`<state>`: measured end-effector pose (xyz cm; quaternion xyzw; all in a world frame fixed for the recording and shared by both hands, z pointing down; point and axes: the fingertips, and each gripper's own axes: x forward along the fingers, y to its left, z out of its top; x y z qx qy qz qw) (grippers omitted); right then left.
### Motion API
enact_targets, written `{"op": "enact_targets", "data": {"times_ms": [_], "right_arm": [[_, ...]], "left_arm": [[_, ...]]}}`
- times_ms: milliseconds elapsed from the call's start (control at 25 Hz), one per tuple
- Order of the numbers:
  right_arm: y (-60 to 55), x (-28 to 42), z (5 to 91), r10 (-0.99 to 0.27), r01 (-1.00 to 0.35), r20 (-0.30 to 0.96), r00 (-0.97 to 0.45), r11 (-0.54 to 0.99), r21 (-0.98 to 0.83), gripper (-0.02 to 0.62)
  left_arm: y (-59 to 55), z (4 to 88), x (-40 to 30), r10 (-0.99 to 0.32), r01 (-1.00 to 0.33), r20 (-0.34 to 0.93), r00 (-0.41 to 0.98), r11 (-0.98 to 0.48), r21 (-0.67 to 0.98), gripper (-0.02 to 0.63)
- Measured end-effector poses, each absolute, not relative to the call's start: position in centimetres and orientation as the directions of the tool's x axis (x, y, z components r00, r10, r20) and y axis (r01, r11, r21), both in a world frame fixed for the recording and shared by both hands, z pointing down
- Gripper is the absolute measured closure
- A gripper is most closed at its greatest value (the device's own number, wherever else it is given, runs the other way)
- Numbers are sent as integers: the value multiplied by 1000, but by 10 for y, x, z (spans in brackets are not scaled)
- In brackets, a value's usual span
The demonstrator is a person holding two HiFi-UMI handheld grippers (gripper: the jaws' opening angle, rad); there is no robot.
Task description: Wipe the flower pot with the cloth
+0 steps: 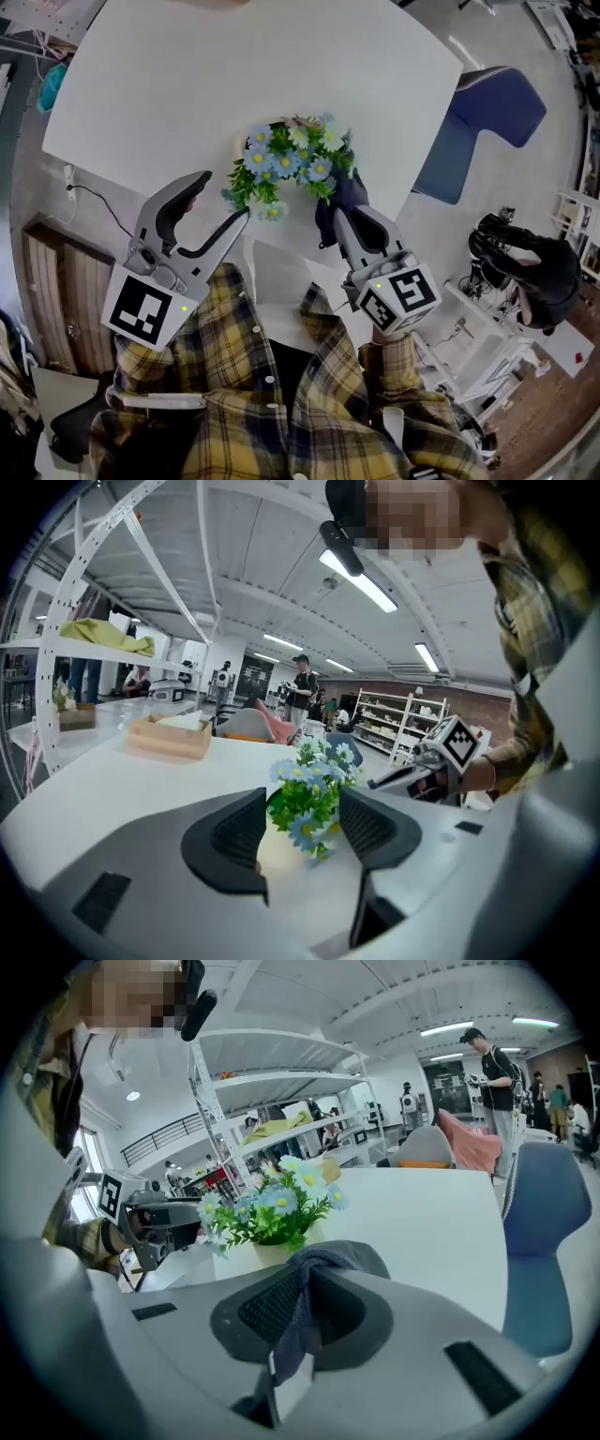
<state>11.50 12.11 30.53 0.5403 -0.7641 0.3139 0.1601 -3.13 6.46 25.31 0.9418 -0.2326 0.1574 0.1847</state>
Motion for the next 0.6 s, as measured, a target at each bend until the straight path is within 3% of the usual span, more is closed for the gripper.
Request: {"op": "enact_targets", "data": {"times_ms": [200,600], "right_arm": [[110,111,320,-714,-922,591,-375,220,-319,566],[102,109,331,-709,-913,585,-393,227,-338,566]], "left_arm": [[81,281,-34,-307,-425,432,848,-881,208,301],[82,341,-14,-271,-393,492,828,-905,163,255]]}}
